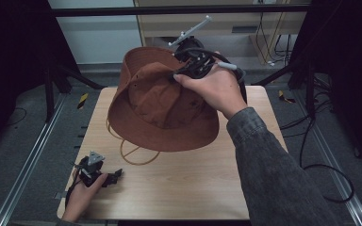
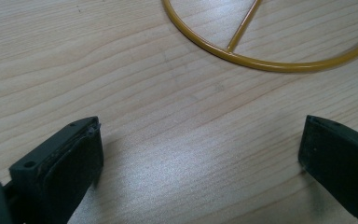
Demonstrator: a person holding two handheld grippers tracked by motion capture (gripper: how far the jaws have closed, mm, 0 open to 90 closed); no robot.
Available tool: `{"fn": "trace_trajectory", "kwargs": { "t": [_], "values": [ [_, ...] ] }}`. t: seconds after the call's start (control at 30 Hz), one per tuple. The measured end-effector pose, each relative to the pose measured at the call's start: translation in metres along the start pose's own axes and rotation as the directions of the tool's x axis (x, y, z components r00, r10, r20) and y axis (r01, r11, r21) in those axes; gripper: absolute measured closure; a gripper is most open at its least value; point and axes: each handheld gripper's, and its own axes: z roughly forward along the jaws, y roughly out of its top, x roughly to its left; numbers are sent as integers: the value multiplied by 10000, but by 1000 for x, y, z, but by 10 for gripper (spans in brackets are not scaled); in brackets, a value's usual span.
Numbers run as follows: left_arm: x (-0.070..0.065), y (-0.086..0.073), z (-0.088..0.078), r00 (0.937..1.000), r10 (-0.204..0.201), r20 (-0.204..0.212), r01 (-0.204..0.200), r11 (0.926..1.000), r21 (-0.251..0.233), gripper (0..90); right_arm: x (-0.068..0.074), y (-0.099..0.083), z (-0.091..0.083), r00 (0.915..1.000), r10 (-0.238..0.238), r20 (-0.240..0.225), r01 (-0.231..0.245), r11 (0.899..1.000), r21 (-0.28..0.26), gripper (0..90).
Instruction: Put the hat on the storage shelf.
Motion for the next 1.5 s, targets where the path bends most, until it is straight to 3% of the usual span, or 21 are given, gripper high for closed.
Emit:
{"fn": "trace_trajectory", "kwargs": {
  "t": [0.63, 1.5],
  "values": [
    [0, 0, 0, 10000, -12, 20, 12, 10000, -6, 0, 14, 24, 20, 9998, -171, -89, 168, 9995, -260, 891],
    [0, 0, 0, 10000, -1, 19, 1, 10000, 12, 0, 30, 46, 50, 9992, -277, -275, 271, 9994, -229, 890]
  ]
}}
